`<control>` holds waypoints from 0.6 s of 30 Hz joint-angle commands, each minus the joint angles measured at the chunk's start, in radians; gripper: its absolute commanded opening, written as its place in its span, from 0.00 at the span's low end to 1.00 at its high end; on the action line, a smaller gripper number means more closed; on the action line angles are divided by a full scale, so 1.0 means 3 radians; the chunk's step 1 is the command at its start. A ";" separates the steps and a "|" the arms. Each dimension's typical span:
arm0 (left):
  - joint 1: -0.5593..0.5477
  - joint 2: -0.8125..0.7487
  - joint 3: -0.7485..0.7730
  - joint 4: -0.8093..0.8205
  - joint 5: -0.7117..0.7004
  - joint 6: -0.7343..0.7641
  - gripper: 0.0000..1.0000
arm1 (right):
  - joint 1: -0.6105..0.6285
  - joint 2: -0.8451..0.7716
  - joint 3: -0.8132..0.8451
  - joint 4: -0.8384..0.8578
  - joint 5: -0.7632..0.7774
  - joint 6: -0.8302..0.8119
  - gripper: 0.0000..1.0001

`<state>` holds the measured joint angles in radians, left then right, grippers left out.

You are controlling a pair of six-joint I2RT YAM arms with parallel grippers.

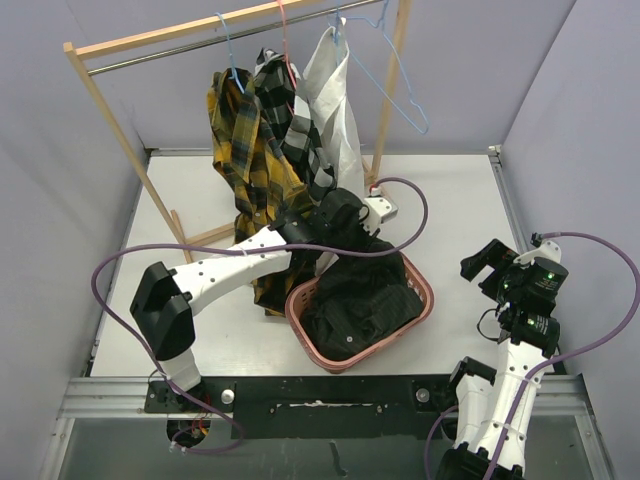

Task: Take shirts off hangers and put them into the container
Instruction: Adjust the shirt in the bin.

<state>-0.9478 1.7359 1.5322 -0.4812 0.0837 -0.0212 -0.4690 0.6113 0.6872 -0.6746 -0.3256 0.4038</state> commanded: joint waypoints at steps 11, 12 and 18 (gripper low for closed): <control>-0.0076 -0.0433 -0.0177 0.0474 0.0215 -0.0086 0.00 | 0.0001 -0.0013 0.0015 0.0138 -0.0040 0.0009 0.97; -0.0100 -0.0483 -0.0193 0.0489 0.0190 -0.0077 0.00 | -0.0004 -0.0012 0.0013 0.0137 -0.0040 0.0009 0.97; -0.0239 -0.0757 -0.0236 0.0514 0.0002 0.0004 0.00 | -0.0001 -0.0019 0.0015 0.0132 -0.0034 0.0009 0.97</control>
<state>-0.9939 1.6306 1.4509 -0.4137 0.1013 -0.0334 -0.4690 0.6113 0.6872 -0.6746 -0.3260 0.4038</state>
